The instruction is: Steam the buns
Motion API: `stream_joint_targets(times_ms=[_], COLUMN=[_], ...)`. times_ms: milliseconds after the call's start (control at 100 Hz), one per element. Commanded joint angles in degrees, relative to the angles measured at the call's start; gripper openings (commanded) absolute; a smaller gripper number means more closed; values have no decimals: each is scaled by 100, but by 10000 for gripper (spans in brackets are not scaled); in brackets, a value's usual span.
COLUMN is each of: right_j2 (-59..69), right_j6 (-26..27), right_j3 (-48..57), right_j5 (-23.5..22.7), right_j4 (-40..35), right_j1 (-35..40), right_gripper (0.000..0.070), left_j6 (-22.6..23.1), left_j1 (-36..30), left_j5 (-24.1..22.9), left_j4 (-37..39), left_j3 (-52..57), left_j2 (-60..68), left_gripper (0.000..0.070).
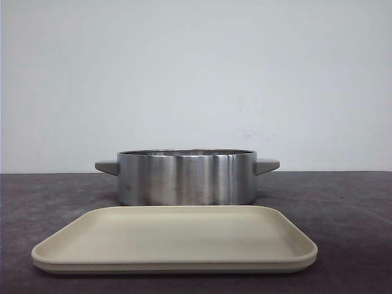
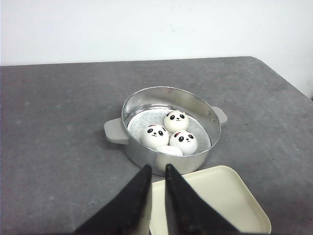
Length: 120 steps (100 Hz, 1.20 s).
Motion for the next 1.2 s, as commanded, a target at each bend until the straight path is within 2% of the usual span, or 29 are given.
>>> stream_joint_targets(times_ms=[0,980,1100,1190], right_j2=[52,-37,-168,-313], right_j6=[17,15,-116,-457], right_j3=[55,48,-28,-334], right_j5=[11,17,-90,-391], right_j4=[90,190,20,345], right_j1=[96,24,-374,-973], right_gripper=[14,14,14,14], left_j6=[33,35,35,35], left_j1=[-66,-66,-66,-66], left_j5=[-26,-26,-26,-26], left_j4=[59,59,59,59], left_j3=[66,72,72,72], left_j2=[26,26,26,26], left_gripper=[0,0,0,0])
